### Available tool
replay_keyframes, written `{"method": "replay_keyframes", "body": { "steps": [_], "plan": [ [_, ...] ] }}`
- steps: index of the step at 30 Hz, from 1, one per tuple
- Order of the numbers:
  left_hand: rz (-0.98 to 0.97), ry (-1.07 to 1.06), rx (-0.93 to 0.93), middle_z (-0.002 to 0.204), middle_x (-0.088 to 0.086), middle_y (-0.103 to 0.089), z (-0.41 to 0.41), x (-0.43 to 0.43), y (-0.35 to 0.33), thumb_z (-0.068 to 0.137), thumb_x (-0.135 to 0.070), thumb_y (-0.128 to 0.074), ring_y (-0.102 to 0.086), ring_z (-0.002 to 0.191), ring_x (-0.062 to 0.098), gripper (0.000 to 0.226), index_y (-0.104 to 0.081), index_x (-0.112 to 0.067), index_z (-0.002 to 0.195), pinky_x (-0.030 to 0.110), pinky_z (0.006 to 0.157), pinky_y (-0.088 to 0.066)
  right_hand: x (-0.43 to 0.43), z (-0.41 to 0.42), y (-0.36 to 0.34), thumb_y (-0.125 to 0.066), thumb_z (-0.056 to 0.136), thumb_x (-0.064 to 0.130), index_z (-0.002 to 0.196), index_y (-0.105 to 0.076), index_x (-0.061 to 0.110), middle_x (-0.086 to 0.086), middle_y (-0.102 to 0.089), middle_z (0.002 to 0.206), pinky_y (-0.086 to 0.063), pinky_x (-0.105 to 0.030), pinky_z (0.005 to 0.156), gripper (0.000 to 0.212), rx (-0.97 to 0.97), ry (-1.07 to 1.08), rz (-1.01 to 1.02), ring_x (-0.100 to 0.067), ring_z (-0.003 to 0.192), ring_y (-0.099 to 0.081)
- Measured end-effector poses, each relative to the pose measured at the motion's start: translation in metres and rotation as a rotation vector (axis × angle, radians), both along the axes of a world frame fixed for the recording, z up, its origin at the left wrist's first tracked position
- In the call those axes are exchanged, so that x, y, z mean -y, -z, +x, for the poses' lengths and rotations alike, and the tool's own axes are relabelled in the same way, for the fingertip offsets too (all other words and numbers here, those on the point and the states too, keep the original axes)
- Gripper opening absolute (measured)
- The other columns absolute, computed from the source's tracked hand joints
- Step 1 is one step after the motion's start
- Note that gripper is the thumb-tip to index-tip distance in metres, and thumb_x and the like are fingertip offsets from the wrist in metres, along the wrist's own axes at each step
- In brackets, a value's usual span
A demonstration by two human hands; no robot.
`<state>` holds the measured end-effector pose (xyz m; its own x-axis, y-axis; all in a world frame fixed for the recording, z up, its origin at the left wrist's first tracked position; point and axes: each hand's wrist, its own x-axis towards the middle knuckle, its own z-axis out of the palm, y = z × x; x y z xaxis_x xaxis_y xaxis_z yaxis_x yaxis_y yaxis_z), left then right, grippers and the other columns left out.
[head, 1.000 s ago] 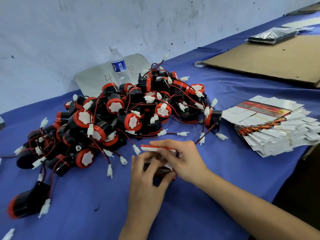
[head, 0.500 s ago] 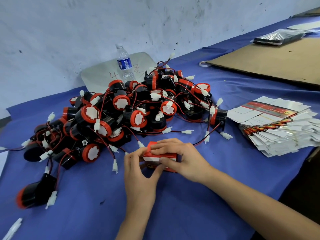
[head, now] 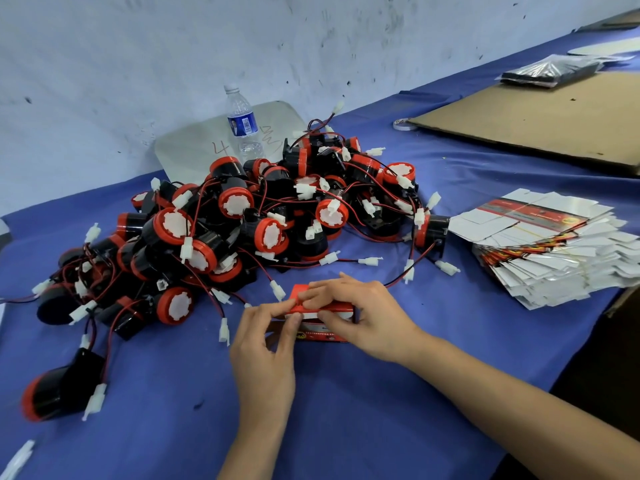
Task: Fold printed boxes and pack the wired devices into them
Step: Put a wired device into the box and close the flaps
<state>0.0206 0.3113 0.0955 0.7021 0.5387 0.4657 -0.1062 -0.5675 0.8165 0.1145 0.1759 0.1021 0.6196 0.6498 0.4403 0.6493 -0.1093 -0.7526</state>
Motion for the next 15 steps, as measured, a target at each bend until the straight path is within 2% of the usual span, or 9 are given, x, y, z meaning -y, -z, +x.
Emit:
{"method": "replay_keyframes", "body": {
  "steps": [2,5,8,11,15],
  "plan": [
    [0.006,0.034,-0.007,0.095,-0.008,-0.063,-0.001,-0.003,-0.001,0.085,-0.01,-0.069,-0.06,0.09,0.002,0.023,-0.067,-0.032,0.092,0.007,0.071,-0.045,0.002,0.001,0.0,-0.064,0.089,0.004,0.104,-0.071,0.011,0.006,-0.068,0.118,-0.025,-0.042,0.117,0.018,-0.017,-0.035,-0.017,-0.002,0.125,-0.051],
    [0.049,0.054,0.005,0.095,-0.007,-0.064,-0.003,-0.007,-0.003,0.084,-0.003,-0.069,-0.059,0.092,-0.005,0.02,-0.072,-0.022,0.091,0.002,0.073,-0.043,0.006,0.003,-0.001,-0.065,0.091,0.008,0.109,-0.071,0.013,0.01,-0.064,0.125,-0.015,-0.047,0.12,0.02,-0.031,-0.083,-0.057,-0.003,0.137,-0.038],
    [0.101,0.064,0.012,0.097,-0.005,-0.065,-0.004,-0.009,-0.004,0.085,-0.002,-0.068,-0.057,0.095,-0.009,0.018,-0.074,-0.016,0.094,0.0,0.074,-0.041,0.012,0.003,-0.002,-0.062,0.093,0.01,0.119,-0.067,0.016,0.013,-0.055,0.134,-0.017,-0.049,0.119,0.028,0.032,-0.109,-0.068,-0.009,0.146,-0.02],
    [0.108,0.101,-0.001,0.1,-0.007,-0.063,-0.004,-0.01,-0.004,0.086,-0.003,-0.066,-0.057,0.097,-0.006,0.022,-0.072,-0.022,0.095,0.003,0.071,-0.044,0.016,0.003,-0.001,-0.055,0.095,0.003,0.127,-0.062,0.01,0.001,-0.052,0.141,-0.023,-0.043,0.119,0.033,0.149,-0.149,-0.065,-0.012,0.146,-0.021],
    [0.163,0.128,-0.019,0.103,-0.009,-0.063,-0.004,-0.014,-0.005,0.086,-0.004,-0.066,-0.058,0.099,-0.004,0.021,-0.072,-0.02,0.098,0.004,0.075,-0.044,0.019,0.006,-0.002,-0.052,0.097,0.002,0.132,-0.057,0.007,-0.005,-0.048,0.144,-0.016,-0.036,0.121,0.036,0.219,-0.186,-0.115,-0.012,0.145,-0.023]
  ]
}}
